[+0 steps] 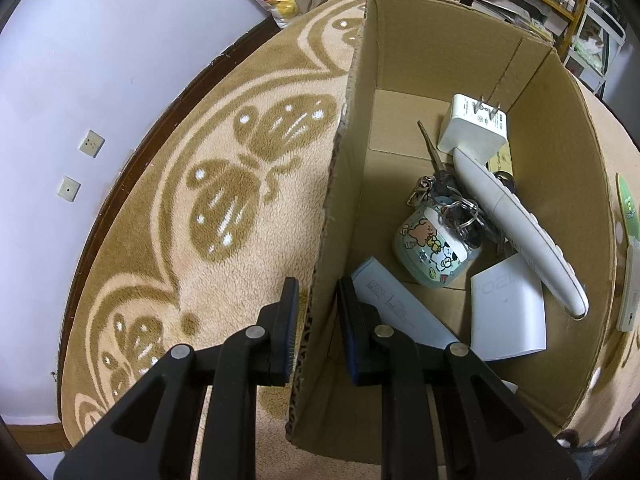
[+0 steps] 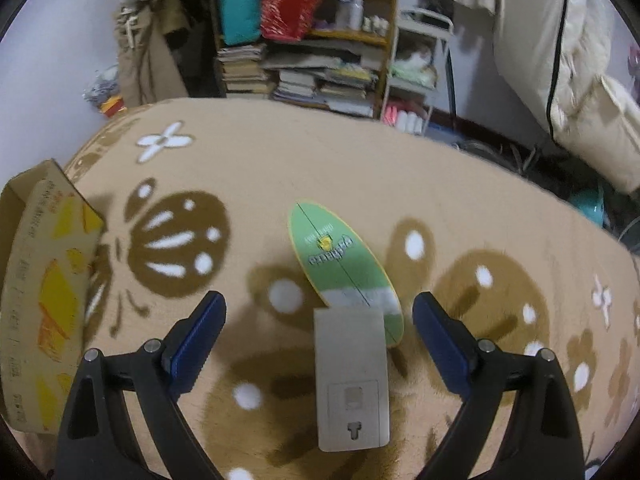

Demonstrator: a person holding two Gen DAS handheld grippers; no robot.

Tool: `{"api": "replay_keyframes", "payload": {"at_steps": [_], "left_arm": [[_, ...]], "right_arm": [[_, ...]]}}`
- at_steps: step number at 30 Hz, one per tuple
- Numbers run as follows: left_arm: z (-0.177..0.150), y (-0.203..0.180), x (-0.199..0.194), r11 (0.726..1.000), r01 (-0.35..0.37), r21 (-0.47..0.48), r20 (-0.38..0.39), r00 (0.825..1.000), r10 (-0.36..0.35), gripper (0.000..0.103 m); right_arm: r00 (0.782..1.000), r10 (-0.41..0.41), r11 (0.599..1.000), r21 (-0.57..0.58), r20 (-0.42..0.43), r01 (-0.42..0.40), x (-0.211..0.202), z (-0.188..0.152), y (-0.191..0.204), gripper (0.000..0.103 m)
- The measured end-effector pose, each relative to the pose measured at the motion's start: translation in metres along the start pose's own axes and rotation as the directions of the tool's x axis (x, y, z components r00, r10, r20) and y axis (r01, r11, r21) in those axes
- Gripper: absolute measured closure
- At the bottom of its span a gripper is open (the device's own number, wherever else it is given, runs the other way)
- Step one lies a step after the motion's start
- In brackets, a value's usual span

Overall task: Organize rigid objects
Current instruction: 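Grasp the white cordless phone handset with the right tool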

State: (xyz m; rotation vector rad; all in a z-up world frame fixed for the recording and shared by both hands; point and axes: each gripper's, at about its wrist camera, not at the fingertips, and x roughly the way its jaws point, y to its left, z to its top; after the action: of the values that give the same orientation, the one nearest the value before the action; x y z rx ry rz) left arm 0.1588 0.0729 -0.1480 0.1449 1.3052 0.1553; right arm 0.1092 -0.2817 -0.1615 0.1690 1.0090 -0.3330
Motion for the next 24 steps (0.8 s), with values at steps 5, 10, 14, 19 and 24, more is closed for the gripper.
{"api": "replay_keyframes", "payload": {"at_steps": [5, 10, 14, 19, 24], "left_arm": [[0.0, 0.0, -0.001, 1.0, 0.0, 0.001, 0.0, 1.0, 0.0, 0.084], [0.0, 0.0, -0.001, 1.0, 0.0, -0.001, 0.0, 1.0, 0.0, 0.084], [0.0, -0.001, -0.001, 1.0, 0.001, -0.001, 0.0, 1.0, -0.001, 0.084], [0.0, -0.001, -0.001, 1.0, 0.0, 0.0, 0.0, 1.0, 0.0, 0.083], [0.0, -0.001, -0.001, 1.0, 0.001, -0.001, -0.001, 1.0, -0.001, 0.083]], "right_arm": [[0.996, -0.024, 0.999, 0.045, -0.084, 0.028, 0.022, -0.017, -0.013, 0.005], [0.986, -0.013, 0.995, 0.099, -0.165, 0.03, 0.038, -0.028, -0.026, 0.021], [0.985, -0.024, 0.994, 0.098, -0.168, 0.041, 0.04, -0.032, -0.027, 0.039], [0.987, -0.022, 0.996, 0.082, -0.159, 0.036, 0.036, -0.033, -0.023, 0.05], [0.989, 0.001, 0.997, 0.075, -0.146, 0.01, 0.028, -0.03, -0.012, 0.051]]}}
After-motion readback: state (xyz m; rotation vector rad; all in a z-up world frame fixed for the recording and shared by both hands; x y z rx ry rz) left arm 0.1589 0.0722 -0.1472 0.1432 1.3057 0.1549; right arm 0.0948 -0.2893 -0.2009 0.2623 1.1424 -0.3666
